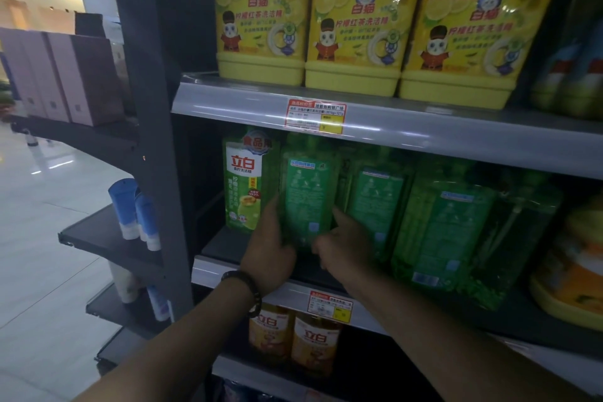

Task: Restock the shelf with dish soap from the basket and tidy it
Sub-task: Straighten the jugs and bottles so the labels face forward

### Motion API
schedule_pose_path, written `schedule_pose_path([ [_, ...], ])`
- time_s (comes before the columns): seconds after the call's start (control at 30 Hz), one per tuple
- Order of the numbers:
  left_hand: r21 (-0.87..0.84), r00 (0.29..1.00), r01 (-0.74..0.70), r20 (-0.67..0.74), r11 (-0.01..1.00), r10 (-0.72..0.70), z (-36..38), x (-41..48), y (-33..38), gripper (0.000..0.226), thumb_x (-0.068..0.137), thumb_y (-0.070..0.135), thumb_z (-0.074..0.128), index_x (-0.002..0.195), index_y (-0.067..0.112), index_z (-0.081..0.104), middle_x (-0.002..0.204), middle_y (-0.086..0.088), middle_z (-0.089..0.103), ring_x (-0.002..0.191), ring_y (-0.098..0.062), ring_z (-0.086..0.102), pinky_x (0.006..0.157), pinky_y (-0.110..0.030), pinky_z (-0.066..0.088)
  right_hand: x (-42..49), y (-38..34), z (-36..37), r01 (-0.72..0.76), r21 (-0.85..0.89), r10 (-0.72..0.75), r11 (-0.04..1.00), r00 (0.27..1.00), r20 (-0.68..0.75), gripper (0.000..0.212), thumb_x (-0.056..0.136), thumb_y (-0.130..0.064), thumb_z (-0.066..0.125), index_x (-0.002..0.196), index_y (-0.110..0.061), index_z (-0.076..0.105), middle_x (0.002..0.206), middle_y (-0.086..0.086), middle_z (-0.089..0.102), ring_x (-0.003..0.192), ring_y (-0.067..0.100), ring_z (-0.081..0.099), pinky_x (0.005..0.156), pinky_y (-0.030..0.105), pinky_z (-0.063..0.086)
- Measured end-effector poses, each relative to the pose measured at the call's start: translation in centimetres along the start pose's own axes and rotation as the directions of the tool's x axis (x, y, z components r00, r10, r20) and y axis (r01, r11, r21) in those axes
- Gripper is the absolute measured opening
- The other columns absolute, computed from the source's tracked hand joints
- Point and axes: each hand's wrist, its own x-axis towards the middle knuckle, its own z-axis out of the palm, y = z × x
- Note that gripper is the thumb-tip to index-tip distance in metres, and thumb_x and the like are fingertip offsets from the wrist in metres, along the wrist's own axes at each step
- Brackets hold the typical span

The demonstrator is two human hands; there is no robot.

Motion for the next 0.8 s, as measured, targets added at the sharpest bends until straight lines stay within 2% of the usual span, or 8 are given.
schedule_pose_path([
  [0.07, -0.015, 1.000, 0.026, -0.002, 1.000, -0.026, -0.3, -0.4, 0.0, 0.075, 0.082, 0.010, 0.057, 0.149, 0.029, 0.030, 0.142, 0.009, 0.057, 0.131, -0.006, 0.058, 0.110, -0.039, 0.053, -0.5, 0.4, -0.9, 0.037, -0.030, -0.036, 0.999, 0.999, 0.034, 0.087, 0.088, 0.002, 0.068, 0.166, -0.022, 0.036, 0.071, 0.005, 0.066, 0.049, 0.009, 0.057, 0.043, 0.021, 0.042],
  [0.17, -0.044, 0.999, 0.035, -0.008, 0.998, -0.036, -0.3, -1.0, 0.1, 0.065, 0.092, 0.010, 0.063, 0.144, 0.025, 0.028, 0.137, 0.013, 0.059, 0.123, -0.003, 0.062, 0.106, -0.046, 0.056, -1.9, 0.6, -2.0, 0.109, -0.108, -0.104, 0.988, 0.993, 0.051, 0.081, 0.091, 0.001, 0.068, 0.164, -0.017, 0.037, 0.066, 0.001, 0.059, 0.052, 0.002, 0.056, 0.045, 0.015, 0.039],
  [0.27, -0.092, 0.998, 0.062, -0.005, 0.994, -0.063, -0.5, -0.9, 0.0, 0.061, 0.096, 0.013, 0.071, 0.141, 0.027, 0.033, 0.130, 0.020, 0.062, 0.114, 0.011, 0.063, 0.104, -0.040, 0.058, -3.9, 1.2, -2.4, 0.262, -0.310, -0.260, 0.914, 0.964, 0.048, 0.072, 0.090, -0.006, 0.071, 0.157, -0.018, 0.047, 0.093, -0.003, 0.054, 0.084, 0.009, 0.061, 0.061, 0.009, 0.039],
  [0.37, -0.133, 0.995, 0.099, 0.021, 0.986, -0.097, -0.9, -0.9, 1.1, 0.050, 0.095, 0.028, 0.066, 0.137, 0.045, 0.046, 0.129, 0.023, 0.067, 0.117, 0.006, 0.065, 0.102, -0.032, 0.057, -4.8, 1.8, -2.6, 0.408, -0.337, -0.386, 0.848, 0.913, 0.134, 0.066, 0.088, -0.002, 0.071, 0.149, -0.024, 0.061, 0.123, -0.004, 0.044, 0.105, 0.008, 0.052, 0.083, 0.007, 0.044],
  [0.47, -0.001, 0.998, 0.060, 0.011, 0.998, -0.060, -1.4, -0.9, 1.9, 0.036, 0.107, 0.023, 0.056, 0.138, 0.040, 0.050, 0.134, 0.016, 0.054, 0.123, -0.003, 0.053, 0.105, -0.025, 0.042, -4.9, 1.7, -2.7, 0.342, -0.173, -0.329, 0.924, 0.939, 0.101, 0.056, 0.089, 0.006, 0.063, 0.128, -0.033, 0.074, 0.133, -0.008, 0.047, 0.123, 0.006, 0.051, 0.100, 0.025, 0.049],
  [0.53, 0.071, 0.996, 0.072, -0.060, 0.995, -0.068, -2.0, -0.7, 1.6, 0.041, 0.107, 0.025, 0.057, 0.147, 0.026, 0.050, 0.136, 0.006, 0.046, 0.126, -0.010, 0.045, 0.111, -0.032, 0.038, -4.3, 1.6, -3.0, 0.236, -0.058, -0.236, 0.970, 0.972, 0.010, 0.045, 0.095, 0.009, 0.055, 0.116, -0.028, 0.070, 0.129, -0.012, 0.058, 0.125, 0.009, 0.058, 0.095, 0.028, 0.048],
  [0.7, -0.005, 0.993, 0.076, -0.092, 0.997, -0.076, -1.8, -1.1, 1.6, 0.045, 0.103, 0.028, 0.062, 0.147, 0.023, 0.051, 0.141, 0.000, 0.057, 0.126, -0.013, 0.056, 0.104, -0.030, 0.045, -2.2, 2.2, -2.7, 0.092, -0.001, -0.089, 0.996, 0.969, 0.228, 0.078, 0.094, 0.016, 0.052, 0.160, -0.024, 0.045, 0.151, -0.009, 0.054, 0.141, 0.024, 0.056, 0.088, 0.036, 0.062],
  [0.8, -0.115, 0.995, 0.089, -0.023, 0.989, -0.093, -1.9, -1.3, 2.3, 0.033, 0.104, 0.028, 0.063, 0.130, 0.046, 0.056, 0.120, 0.030, 0.068, 0.112, 0.011, 0.063, 0.099, -0.020, 0.051, -2.6, 2.0, -3.0, 0.148, -0.128, -0.103, 0.981, 0.948, 0.302, 0.089, 0.090, 0.008, 0.057, 0.166, -0.032, 0.035, 0.171, -0.002, 0.037, 0.153, 0.027, 0.044, 0.114, 0.048, 0.052],
])
